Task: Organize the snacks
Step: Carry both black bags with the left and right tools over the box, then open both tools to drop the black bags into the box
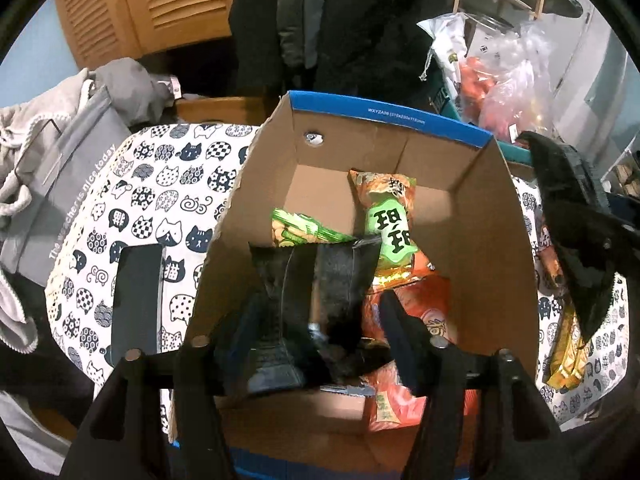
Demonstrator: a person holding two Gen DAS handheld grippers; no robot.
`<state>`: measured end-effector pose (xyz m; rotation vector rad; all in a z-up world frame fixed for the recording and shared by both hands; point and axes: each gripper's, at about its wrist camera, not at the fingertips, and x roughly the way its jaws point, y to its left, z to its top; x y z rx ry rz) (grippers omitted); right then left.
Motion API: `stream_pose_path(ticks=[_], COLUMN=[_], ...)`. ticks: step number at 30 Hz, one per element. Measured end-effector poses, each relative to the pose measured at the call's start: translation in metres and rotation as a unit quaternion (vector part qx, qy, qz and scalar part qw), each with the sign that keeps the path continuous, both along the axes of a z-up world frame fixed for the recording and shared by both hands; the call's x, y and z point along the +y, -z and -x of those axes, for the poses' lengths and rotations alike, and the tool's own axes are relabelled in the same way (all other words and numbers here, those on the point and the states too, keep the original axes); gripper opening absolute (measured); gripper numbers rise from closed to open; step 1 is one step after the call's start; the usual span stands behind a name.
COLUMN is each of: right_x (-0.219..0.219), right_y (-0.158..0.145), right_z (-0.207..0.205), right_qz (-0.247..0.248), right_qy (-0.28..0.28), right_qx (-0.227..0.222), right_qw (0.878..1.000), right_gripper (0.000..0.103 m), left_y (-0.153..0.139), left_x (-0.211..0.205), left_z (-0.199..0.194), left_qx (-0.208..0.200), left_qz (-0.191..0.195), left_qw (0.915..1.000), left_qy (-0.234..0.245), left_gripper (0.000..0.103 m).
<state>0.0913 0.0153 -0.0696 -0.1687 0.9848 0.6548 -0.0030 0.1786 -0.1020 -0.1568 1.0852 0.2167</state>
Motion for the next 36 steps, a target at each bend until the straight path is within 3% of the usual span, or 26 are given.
stream_pose_path(ticks=[2, 18, 21, 23, 36], right_x=[0.005, 0.039, 0.042, 0.042, 0.004], right_y=[0.001, 0.015, 0.016, 0.014, 0.005], right_z=[0.001, 0.005, 0.006, 0.007, 0.008], right_qz=[-0.001, -0.005, -0.006, -0.010, -0.007], right_qy=[-0.005, -0.057, -0.063, -0.061, -0.019], right_qx=[0.003, 0.028, 0.030, 0.026, 0.007], right_qw=[1.000, 0.998, 0.998, 0.998, 1.000], right_gripper=[0.060, 0.060, 0.068, 0.076, 0.080], left_y=[-0.003, -0.017, -0.017, -0.017, -0.022], left_x=[0.000, 0.016, 0.017, 0.015, -0.014], left_z=[0.003, 0.020, 0.019, 0.018, 0.009], left_qx=[-0.001, -0.016, -0.016, -0.016, -0.022], left_qz=[0.000, 0.014, 0.017, 0.016, 0.009], left_qw=[1.0000, 0.9995, 0.9994, 0.9994, 0.9997], left_qy=[-0.001, -0.023, -0.026, -0.025, 0.007], left_gripper=[0.079, 0.079, 0.079, 0.079, 0.079])
